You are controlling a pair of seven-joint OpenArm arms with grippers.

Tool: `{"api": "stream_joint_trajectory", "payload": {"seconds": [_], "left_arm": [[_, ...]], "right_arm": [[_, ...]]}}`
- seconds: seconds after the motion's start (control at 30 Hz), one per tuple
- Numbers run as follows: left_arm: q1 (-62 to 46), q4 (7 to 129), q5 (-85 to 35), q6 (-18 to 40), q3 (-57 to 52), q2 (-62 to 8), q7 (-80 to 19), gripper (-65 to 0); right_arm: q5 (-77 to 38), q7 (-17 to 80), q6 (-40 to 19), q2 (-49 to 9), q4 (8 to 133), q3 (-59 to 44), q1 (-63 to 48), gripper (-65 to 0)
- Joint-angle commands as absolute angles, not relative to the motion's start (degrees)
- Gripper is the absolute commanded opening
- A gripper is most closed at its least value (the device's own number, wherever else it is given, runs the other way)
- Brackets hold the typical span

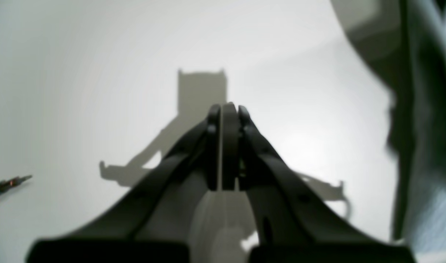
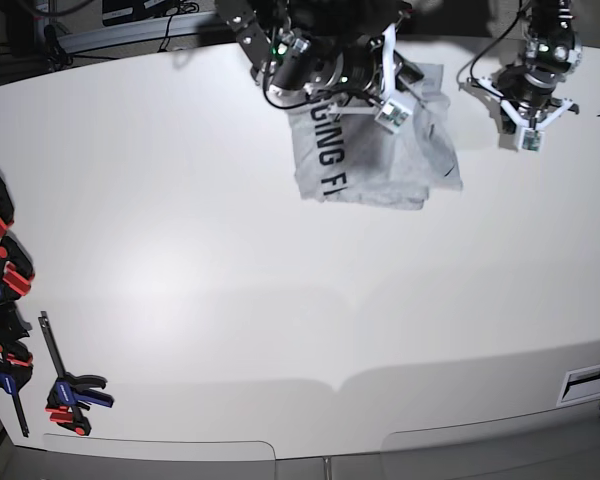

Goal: Fold the T-shirt properly
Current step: 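Grasp the folded bundle with the right gripper and lift it, then carry the folded shirt with the right gripper beside the clamps and release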

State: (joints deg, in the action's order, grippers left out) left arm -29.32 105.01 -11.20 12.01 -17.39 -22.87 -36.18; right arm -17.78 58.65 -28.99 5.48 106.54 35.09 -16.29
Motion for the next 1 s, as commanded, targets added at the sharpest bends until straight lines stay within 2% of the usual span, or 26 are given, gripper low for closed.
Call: {"api": "stream_joint_trajectory", "payload": {"seconds": [0.0, 0.03, 0.13, 0.17, 0.2, 0.37, 0.6, 0.63, 0.67, 0.7, 0.87, 0.97], "left_arm": [[-29.4, 105.9, -12.4, 11.6, -18.7, -23.7, -35.1, -65.0], [-29.4, 105.9, -13.3, 11.6, -19.6, -23.7, -35.1, -65.0], [-29.4, 105.9, -14.4, 12.2, -21.2, -23.7, -35.1, -65.0], [-29.4, 105.9, -14.7, 12.2, -21.4, -23.7, -35.1, -65.0], [-29.4, 105.9, -14.9, 12.2, -21.4, -23.7, -35.1, -65.0], [-29.3, 105.9, -17.3, 12.2, -21.4, -23.7, -35.0, -65.0], [-29.4, 109.3, -18.5, 14.6, -21.4, -23.7, -35.1, -65.0], [-29.4, 110.0, -18.5, 14.6, -21.4, -23.7, -35.1, -65.0], [-29.4, 110.6, -18.5, 14.6, -21.4, -23.7, -35.1, -65.0], [-29.4, 111.1, -18.5, 14.6, -21.4, -23.7, -35.1, -65.0], [-29.4, 111.5, -18.5, 14.6, -21.4, -23.7, -35.1, -65.0], [-29.4, 111.5, -18.6, 14.6, -21.4, -23.7, -35.0, -65.0]], "right_arm": [[-19.8, 58.2, -29.7, 6.2, 107.4, 35.9, -16.0, -65.0], [-20.2, 58.7, -29.7, 6.2, 107.4, 36.3, -16.0, -64.3], [-20.3, 58.8, -29.7, 6.2, 107.4, 36.4, -16.0, -43.9], [-20.3, 58.6, -29.7, 6.2, 107.4, 36.4, -16.0, -39.0], [-20.3, 58.2, -29.7, 6.2, 107.4, 36.4, -16.0, -36.8], [-18.9, 56.2, -29.6, 6.2, 107.5, 36.4, -14.4, -36.8], [-9.4, 56.1, -27.9, 6.2, 107.5, 33.8, -8.7, -37.6], [-9.6, 56.2, -27.9, 6.2, 107.5, 32.9, -8.1, -41.3], [-10.0, 57.4, -28.3, 6.2, 107.5, 32.1, -7.5, -51.3], [-11.4, 59.6, -29.6, 6.2, 107.5, 31.2, -6.9, -65.0], [-22.6, 66.5, -39.8, 5.3, 107.0, 27.7, -6.5, -65.0], [-22.8, 65.8, -40.0, 4.2, 103.4, 27.9, -6.0, -65.0]]}}
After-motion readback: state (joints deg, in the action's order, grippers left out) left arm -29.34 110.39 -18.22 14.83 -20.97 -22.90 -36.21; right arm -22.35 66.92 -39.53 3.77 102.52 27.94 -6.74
